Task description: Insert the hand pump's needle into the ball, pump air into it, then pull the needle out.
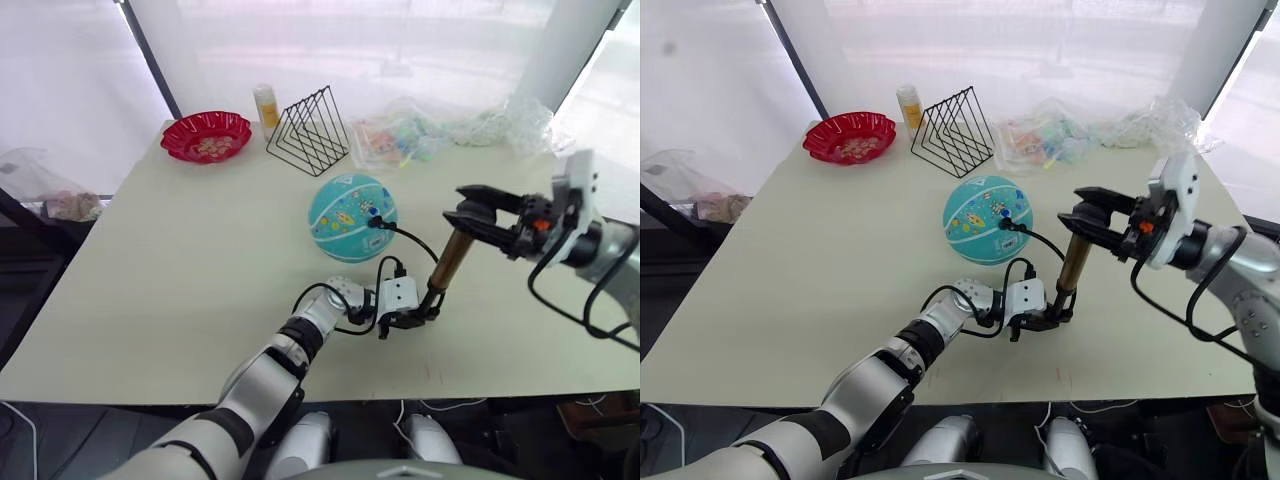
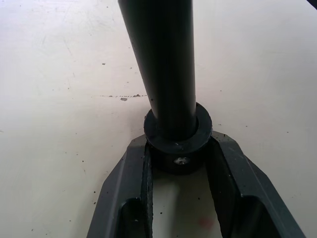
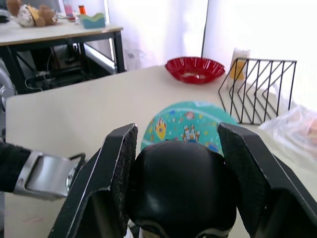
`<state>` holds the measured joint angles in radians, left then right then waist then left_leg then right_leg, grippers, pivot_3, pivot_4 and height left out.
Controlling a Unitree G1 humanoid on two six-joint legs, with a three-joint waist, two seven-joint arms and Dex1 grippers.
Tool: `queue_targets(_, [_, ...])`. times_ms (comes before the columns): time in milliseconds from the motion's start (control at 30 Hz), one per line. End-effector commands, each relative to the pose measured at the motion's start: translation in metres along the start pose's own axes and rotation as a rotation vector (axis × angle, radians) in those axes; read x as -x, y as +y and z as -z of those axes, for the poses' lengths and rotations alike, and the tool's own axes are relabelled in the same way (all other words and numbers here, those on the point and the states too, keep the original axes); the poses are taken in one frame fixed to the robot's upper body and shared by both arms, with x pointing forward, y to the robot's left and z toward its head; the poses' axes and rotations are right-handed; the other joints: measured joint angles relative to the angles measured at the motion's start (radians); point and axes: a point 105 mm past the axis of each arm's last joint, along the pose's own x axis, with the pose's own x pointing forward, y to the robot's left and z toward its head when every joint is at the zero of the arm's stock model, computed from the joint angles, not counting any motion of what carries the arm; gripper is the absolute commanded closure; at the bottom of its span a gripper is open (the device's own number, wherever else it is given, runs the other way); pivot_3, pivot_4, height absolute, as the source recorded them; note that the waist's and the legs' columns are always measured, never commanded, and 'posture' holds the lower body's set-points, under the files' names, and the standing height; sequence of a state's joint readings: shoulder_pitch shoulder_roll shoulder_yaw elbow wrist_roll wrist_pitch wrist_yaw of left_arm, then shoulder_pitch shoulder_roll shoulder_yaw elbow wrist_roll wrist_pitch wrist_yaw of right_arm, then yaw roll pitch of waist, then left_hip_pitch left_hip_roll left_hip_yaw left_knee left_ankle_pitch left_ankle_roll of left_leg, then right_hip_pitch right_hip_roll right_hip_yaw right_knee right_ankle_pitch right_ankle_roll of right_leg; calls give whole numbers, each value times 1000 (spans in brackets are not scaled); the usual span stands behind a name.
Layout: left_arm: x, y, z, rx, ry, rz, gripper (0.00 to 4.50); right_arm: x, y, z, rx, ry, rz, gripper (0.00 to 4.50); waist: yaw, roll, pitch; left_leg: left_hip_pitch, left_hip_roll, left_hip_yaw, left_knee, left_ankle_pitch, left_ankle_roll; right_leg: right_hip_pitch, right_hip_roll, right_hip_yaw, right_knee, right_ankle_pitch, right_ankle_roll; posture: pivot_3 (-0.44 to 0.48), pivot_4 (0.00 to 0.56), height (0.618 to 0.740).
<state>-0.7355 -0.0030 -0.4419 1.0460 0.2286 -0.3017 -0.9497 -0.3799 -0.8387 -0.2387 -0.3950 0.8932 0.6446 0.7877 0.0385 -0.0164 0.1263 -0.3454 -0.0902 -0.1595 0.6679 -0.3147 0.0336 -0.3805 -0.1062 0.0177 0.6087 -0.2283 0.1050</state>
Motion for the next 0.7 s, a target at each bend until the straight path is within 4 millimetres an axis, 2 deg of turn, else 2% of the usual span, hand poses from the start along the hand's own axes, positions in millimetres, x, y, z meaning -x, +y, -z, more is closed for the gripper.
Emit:
queue_targets(33, [15, -61, 97, 176, 345, 159, 3387, 27, -10, -83, 245, -173, 112, 2397, 0, 0, 2, 0, 0, 0, 0, 0, 0, -1, 0, 0, 0, 0, 1, 0, 150, 740])
queue_targets(133, [15, -61, 97, 176, 345, 162, 3387, 27, -9, -88, 236, -178, 111, 2397, 2, -2, 4, -2, 0, -4, 0, 0, 0, -1, 0, -2, 0, 0, -1, 0, 150, 740])
queue_targets(167, [15, -62, 97, 176, 344, 163, 3387, 27, -10, -85, 236, -155, 115, 2397, 1, -2, 4, -2, -1, -4, 0, 0, 0, -1, 0, -1, 0, 0, -1, 0, 150, 740])
queue_targets(267, [13, -62, 96, 178, 339, 163, 3387, 22, -10, -40, 192, 4, 106, 2397, 2, -4, 4, -2, -2, -4, 0, 0, 0, -1, -1, -1, 0, 0, -1, 0, 150, 740])
queue_targets(300, [13, -62, 96, 178, 337, 162, 3387, 21, -9, -33, 179, 28, 101, 2397, 3, -7, 2, -2, -2, -4, -1, 0, 0, -1, -1, -1, -1, 0, -1, 0, 150, 740])
queue_targets(433, [13, -61, 95, 174, 337, 160, 3387, 13, 3, 22, 104, 147, 57, 2397, 1, -14, -6, 0, -2, -7, -1, 0, 0, 0, 0, -2, 0, 0, 0, 0, 150, 740])
queue_targets(567, [11, -59, 92, 171, 328, 152, 3387, 11, 11, 84, 25, 252, 59, 2397, -2, -19, -12, 3, -3, -11, -1, 0, 0, 1, 2, -2, 0, -2, 3, 0, 150, 740])
queue_targets(700, [11, -58, 92, 170, 325, 150, 3387, 12, 23, 120, -24, 304, 45, 2397, -1, -19, -14, 5, -3, -12, -2, 0, -1, 3, 3, -1, 0, -3, 3, 0, 150, 740])
